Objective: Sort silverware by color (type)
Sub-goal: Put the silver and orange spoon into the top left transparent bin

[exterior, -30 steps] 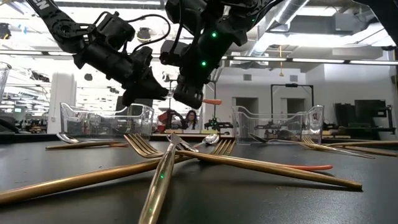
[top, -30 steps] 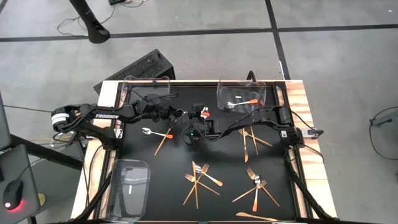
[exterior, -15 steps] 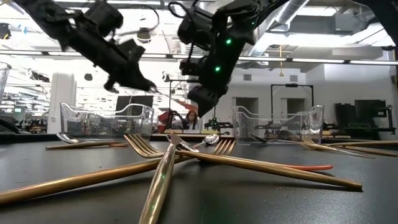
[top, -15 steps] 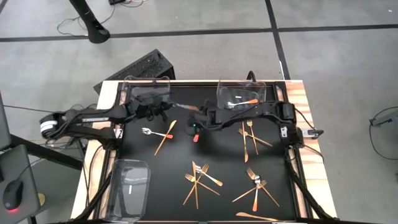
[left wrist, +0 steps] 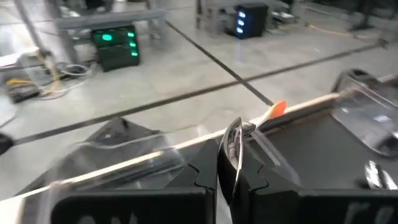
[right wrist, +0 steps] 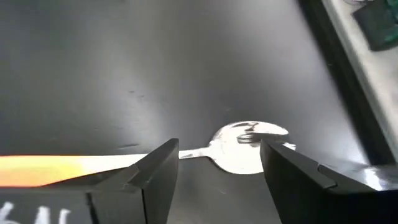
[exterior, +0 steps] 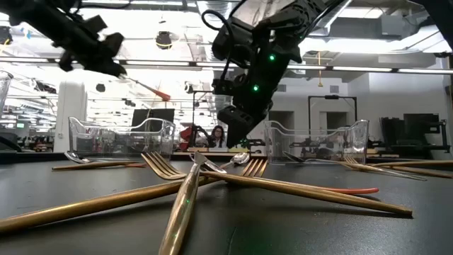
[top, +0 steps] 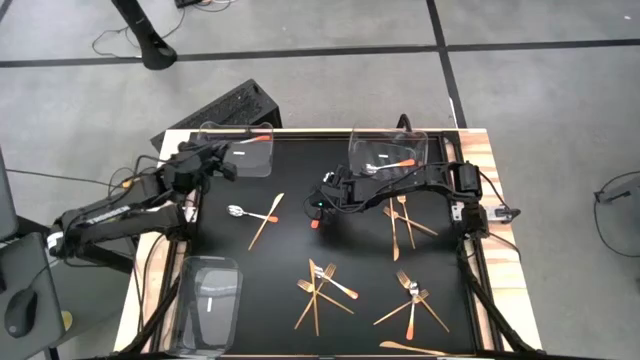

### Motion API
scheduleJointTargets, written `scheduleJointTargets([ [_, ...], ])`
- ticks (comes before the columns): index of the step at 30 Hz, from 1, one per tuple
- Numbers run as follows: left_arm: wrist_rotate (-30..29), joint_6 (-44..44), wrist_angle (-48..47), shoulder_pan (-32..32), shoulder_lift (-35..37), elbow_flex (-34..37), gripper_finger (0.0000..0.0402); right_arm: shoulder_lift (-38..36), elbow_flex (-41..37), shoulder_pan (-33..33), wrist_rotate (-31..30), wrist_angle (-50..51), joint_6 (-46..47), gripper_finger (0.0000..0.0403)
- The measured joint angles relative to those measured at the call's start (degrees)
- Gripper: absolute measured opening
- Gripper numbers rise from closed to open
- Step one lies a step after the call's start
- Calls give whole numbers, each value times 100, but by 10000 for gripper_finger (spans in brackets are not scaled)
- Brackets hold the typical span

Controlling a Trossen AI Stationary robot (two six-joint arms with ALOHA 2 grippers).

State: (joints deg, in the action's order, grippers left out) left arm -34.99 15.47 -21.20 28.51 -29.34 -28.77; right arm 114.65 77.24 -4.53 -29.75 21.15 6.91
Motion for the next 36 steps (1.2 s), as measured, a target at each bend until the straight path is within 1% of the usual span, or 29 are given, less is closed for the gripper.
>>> scheduleJointTargets([
  [4,-151,398,-767,253,396,0,0,7,-14,-41,127,-61,124,246],
  [7,47,664,-1234,458,405,0,0,7,-14,-46,141,-125,126,246],
  [10,319,732,-1305,644,252,0,0,7,-14,-38,287,-245,207,246],
  [14,410,669,-1151,895,-107,0,2,7,-14,9,533,-462,314,246],
  [16,502,599,-1062,1011,-350,0,9,7,-14,61,673,-538,335,246],
  [20,519,513,-941,1204,-836,0,45,7,-14,236,822,-596,333,246],
  [24,515,510,-838,1356,-1153,0,100,7,-14,374,897,-579,318,246],
  [26,475,506,-742,1388,-1196,0,126,7,-14,416,1059,-536,318,246],
  [30,454,388,-497,1326,-998,0,164,7,-12,430,1738,-159,320,246],
  [32,497,291,-264,1183,-786,0,172,6,-93,462,1765,-81,323,246],
  [36,688,84,226,705,-380,0,174,-198,-505,502,1794,-76,566,246],
])
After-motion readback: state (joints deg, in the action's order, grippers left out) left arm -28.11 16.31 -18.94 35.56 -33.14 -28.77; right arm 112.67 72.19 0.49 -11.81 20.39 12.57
